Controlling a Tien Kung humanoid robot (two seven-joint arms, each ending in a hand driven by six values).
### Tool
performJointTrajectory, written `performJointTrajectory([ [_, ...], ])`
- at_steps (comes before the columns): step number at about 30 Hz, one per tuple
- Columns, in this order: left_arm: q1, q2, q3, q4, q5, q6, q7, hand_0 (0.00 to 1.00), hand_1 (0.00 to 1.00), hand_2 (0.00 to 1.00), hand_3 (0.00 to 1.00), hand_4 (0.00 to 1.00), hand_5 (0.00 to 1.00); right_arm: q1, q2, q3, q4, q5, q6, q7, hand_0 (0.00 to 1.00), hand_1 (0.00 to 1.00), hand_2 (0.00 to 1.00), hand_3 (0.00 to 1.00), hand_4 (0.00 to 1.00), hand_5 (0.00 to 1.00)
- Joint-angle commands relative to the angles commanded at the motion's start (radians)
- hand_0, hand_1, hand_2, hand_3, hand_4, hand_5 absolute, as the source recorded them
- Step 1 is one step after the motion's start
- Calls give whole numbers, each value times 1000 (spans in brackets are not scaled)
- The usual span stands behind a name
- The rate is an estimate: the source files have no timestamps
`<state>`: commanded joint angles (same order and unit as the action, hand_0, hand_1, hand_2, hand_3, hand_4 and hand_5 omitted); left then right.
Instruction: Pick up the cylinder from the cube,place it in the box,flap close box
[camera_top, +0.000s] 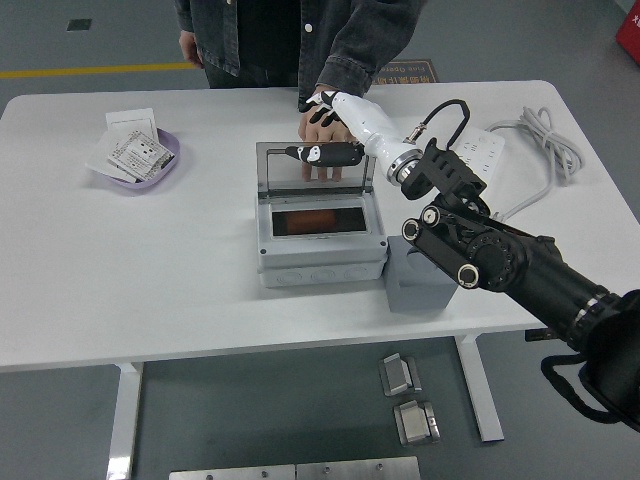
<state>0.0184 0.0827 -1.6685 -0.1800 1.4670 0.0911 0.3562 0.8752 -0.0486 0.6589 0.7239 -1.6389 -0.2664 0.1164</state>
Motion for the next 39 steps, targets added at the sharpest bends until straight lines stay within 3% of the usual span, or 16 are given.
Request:
performJointTrajectory([
  [11, 0, -2, 5, 0, -7, 2, -5, 701, 753, 706, 735, 715, 297, -50, -48, -40, 110, -8, -12, 1, 703, 617, 668, 738, 926, 522],
  [29, 7, -8, 17, 0, -25, 3, -14, 701, 751, 706, 736, 715, 296, -190, -203, -70, 413, -12, -35, -19, 703, 612, 671, 744, 924, 535],
  [39, 9, -12, 22, 0, -32, 3, -17, 700, 751, 706, 736, 714, 293, -257, -234, -70, 495, -12, -46, -20, 699, 611, 672, 743, 922, 540],
])
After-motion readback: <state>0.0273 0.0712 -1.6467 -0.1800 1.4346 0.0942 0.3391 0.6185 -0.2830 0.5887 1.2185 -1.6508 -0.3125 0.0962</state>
